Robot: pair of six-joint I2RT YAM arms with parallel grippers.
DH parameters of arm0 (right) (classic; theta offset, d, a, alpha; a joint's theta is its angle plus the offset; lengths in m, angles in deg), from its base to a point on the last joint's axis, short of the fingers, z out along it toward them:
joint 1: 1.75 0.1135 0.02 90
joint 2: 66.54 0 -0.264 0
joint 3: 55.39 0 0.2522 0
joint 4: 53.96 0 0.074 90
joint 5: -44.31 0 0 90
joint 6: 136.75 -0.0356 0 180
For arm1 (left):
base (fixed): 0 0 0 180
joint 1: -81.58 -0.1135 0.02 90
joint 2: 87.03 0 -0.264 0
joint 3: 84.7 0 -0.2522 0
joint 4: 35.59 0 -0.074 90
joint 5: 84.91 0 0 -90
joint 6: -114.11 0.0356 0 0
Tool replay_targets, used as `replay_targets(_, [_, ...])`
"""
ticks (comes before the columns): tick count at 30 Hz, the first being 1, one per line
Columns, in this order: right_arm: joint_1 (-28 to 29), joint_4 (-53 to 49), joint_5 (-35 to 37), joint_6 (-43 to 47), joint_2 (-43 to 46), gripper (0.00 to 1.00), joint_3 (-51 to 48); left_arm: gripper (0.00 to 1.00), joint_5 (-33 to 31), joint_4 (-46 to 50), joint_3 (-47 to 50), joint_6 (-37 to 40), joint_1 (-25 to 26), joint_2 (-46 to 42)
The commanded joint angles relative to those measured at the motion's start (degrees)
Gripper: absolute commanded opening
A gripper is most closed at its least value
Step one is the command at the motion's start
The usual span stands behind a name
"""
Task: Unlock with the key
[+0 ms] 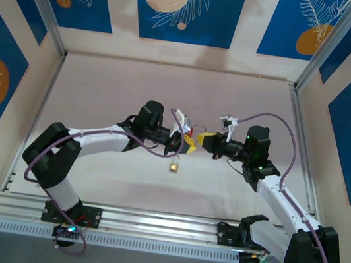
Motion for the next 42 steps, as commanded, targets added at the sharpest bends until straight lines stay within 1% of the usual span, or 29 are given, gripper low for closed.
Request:
replay_targets(1, [1.20,-3.82,-1.16,1.42,0.39,0.00,1.19,0.00,1.85,-4.24,-1.92,-0.62,-0.66,0.37])
replay_targets(3, [1.25,-4.15,-1.31,1.52,0.55,0.00,1.24,0.00,1.97,-4.52,-1.91,-0.80,-0.64,0.42])
replay_targets(9, [1.05,-5.92,-1.46,1.82,1.95,0.23,1.15,0.00,1.99,-4.93,-1.79,-1.32,-1.00,0.26])
replay_targets(12, [0.68,-7.45,-1.99,2.44,2.83,0.27,1.12,0.00,2.31,-4.82,-1.72,-1.58,-1.18,0.24])
replay_targets(15, [0.51,-9.46,-2.09,3.51,3.76,0.27,1.33,0.00,2.69,-4.57,-1.70,-1.72,-1.22,0.24])
replay_targets(20, [-0.06,-10.86,-0.22,4.02,5.29,0.26,1.87,0.00,3.43,-3.56,-1.83,-1.51,-1.24,0.50])
replay_targets(23, [-0.88,-12.66,0.20,5.16,5.52,0.27,3.31,0.00,4.09,-1.23,-2.00,-0.16,-1.23,0.38])
replay_targets(25, [-1.51,-14.22,-0.86,6.51,5.37,0.30,4.59,0.00,4.31,3.09,-2.65,2.50,-1.23,0.20])
replay_targets(29, [-2.19,-17.64,-3.01,9.99,4.74,0.33,7.02,0.00,4.00,14.49,-4.71,10.51,-1.22,-0.37])
replay_targets(35, [-2.03,-21.61,-6.20,14.41,2.05,0.32,8.62,0.00,0.28,28.06,-8.25,22.21,-1.29,-0.96])
replay_targets(38, [-0.16,-23.37,-5.87,16.27,0.03,0.30,9.18,0.00,-1.88,33.49,-9.84,28.30,-1.22,-1.33])
replay_targets(42, [2.92,-25.76,-3.26,18.44,-2.59,0.30,10.10,0.00,-3.94,39.17,-11.20,34.70,-1.46,-2.43])
